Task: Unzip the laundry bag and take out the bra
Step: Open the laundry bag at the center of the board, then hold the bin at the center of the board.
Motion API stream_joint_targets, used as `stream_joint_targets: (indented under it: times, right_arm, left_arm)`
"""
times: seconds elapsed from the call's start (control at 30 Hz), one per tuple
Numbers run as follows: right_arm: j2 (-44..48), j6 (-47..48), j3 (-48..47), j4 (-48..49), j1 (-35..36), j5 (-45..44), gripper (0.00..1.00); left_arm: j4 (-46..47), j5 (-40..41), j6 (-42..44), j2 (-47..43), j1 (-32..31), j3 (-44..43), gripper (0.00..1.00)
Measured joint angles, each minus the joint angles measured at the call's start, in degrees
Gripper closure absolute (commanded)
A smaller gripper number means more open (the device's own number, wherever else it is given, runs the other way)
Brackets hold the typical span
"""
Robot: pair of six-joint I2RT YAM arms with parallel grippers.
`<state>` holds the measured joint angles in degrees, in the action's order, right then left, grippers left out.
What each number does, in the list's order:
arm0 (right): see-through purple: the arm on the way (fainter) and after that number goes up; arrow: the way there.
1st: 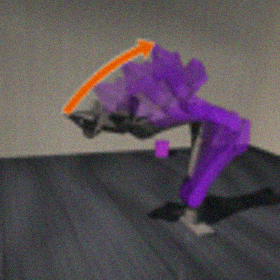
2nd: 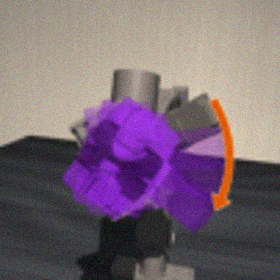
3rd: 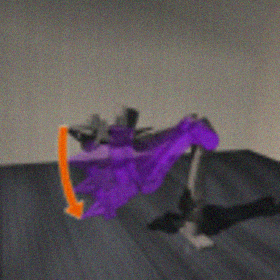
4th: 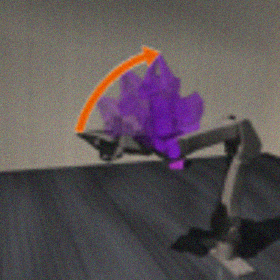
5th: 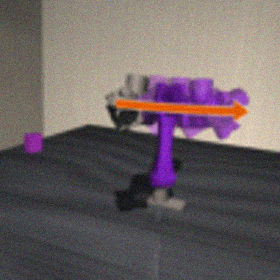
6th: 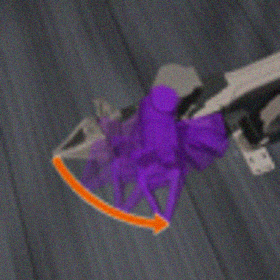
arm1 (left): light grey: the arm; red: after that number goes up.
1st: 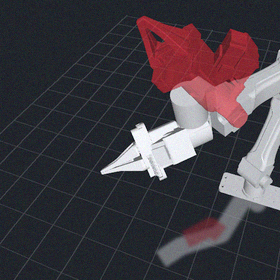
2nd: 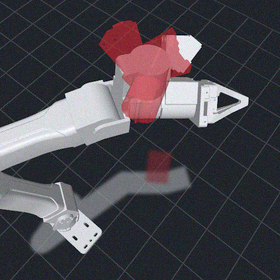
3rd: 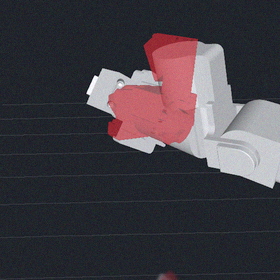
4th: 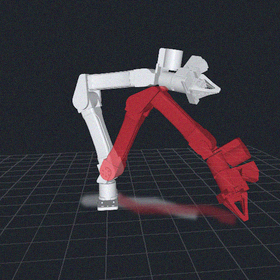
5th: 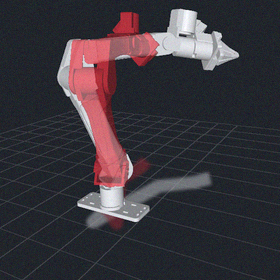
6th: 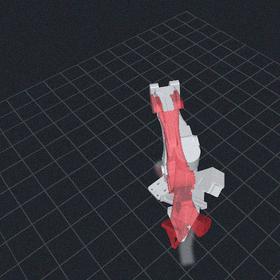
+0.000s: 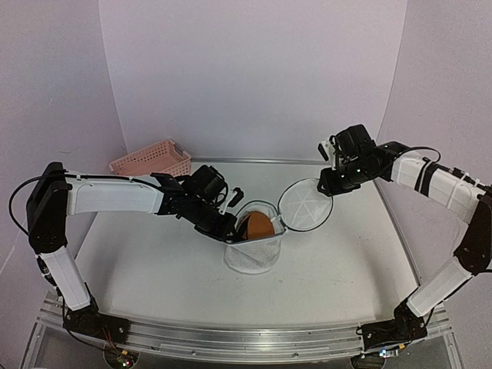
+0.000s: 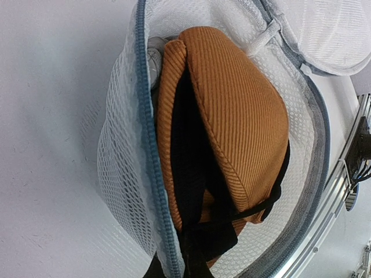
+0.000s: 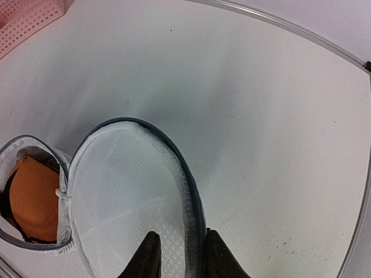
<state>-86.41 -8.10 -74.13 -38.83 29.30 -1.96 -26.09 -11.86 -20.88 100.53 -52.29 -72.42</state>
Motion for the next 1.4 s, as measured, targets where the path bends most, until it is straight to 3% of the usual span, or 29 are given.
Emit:
stream_joint_targets:
  times: [0.2, 0.43, 0.6, 1.0, 1.4]
  right_arm:
    - [0.57, -1.18, 0.83, 2.78, -0.39, 1.73, 0.54]
    - [1.75, -1.9, 0.96, 4.81, -0.39, 0.39, 0.48]
    - [3.39, -2.14, 3.34, 5.57, -0.39, -2.23, 0.47]
    - [10.19, -2.86, 6.43, 7.82, -0.39, -0.37, 0.46]
    - [13.79, -3.3, 10.16, 8.9, -0.39, 1.11, 0.44]
  left_arm:
    - [-0.07, -0.46, 1.05, 0.0, -0.02, 0.0, 1.0]
    - [-0.15, -0.59, 1.42, 0.04, -0.28, 0.0, 1.0]
    - [-0.57, -0.61, 1.4, 0.15, -0.57, 0.0, 0.94]
    - [-1.49, -0.48, 0.92, 0.33, -0.66, -1.73, 0.49]
    - [-3.56, 0.63, -0.61, -2.16, -0.68, -7.02, 0.24]
